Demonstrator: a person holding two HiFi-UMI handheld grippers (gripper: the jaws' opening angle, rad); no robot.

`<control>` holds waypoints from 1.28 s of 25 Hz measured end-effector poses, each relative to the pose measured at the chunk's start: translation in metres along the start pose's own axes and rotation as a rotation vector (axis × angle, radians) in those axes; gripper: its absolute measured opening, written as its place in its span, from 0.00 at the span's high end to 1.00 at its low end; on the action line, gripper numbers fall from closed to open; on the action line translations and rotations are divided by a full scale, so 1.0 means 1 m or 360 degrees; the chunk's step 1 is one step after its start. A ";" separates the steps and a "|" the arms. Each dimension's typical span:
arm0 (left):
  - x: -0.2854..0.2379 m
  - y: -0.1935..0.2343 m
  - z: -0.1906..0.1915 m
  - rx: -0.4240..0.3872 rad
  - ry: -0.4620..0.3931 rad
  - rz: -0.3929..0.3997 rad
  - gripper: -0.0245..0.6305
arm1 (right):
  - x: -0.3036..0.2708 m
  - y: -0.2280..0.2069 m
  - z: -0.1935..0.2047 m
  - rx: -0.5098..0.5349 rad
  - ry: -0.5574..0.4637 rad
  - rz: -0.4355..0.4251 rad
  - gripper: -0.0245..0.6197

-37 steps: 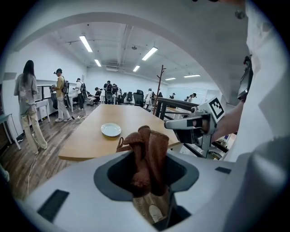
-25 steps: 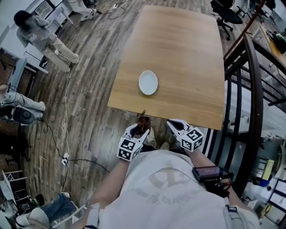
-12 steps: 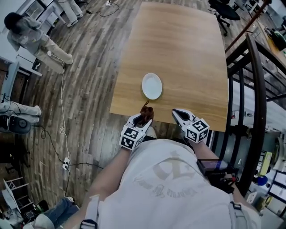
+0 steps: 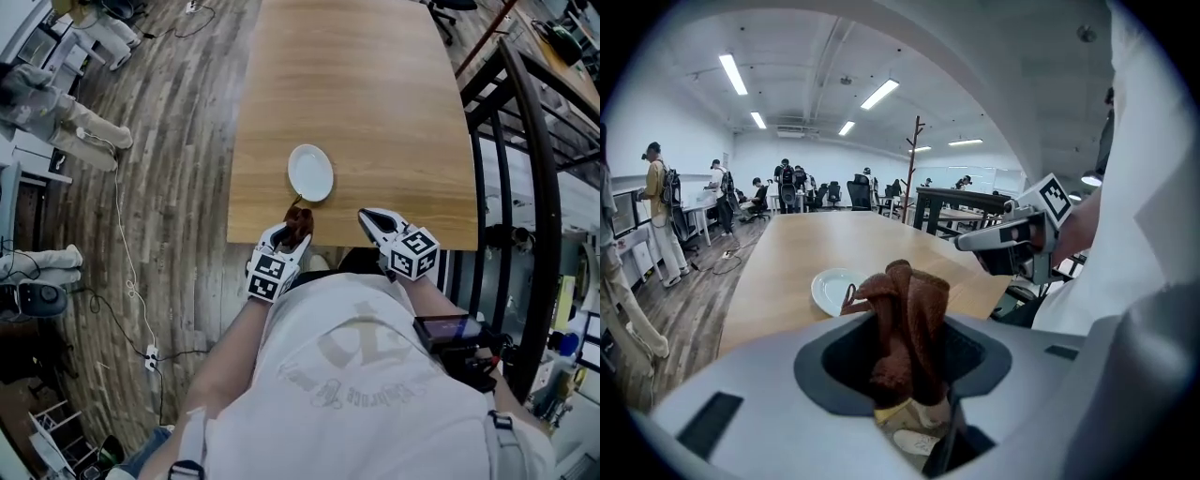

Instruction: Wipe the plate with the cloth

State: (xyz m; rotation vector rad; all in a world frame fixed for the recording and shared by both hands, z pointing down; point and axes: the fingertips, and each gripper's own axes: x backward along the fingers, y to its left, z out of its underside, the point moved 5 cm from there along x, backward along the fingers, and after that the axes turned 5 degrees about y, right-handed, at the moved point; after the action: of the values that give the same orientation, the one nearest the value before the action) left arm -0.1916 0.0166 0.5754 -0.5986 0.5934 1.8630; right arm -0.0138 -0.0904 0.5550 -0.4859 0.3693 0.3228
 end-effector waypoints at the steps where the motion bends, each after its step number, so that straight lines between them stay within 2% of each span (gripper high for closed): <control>1: -0.003 0.002 -0.003 -0.0026 -0.0001 -0.0001 0.70 | -0.001 -0.002 0.000 -0.0006 -0.0003 0.0006 0.94; 4: -0.008 0.004 -0.013 -0.0114 -0.0013 -0.0002 0.70 | -0.003 -0.005 0.002 -0.0025 0.0001 0.0013 0.94; 9: -0.020 0.014 -0.025 -0.0243 0.0056 -0.0020 0.70 | -0.014 -0.017 -0.003 -0.0060 -0.0001 0.0013 0.94; 17: -0.050 0.032 -0.021 -0.0569 0.0342 -0.0032 0.70 | -0.027 -0.037 -0.012 -0.0101 0.0016 0.0003 0.94; 23: -0.065 0.038 -0.017 -0.0803 0.0490 0.0002 0.70 | -0.032 -0.048 -0.004 -0.0177 0.0026 0.0024 0.94; 32: -0.088 0.009 -0.030 -0.0872 0.0496 0.0112 0.70 | -0.023 -0.061 0.008 -0.0241 0.0016 0.0051 0.94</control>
State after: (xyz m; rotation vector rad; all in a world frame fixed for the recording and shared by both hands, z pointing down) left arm -0.1672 -0.0662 0.6113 -1.2570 0.2947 2.0208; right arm -0.0082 -0.1422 0.5953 -0.6309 0.3643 0.3811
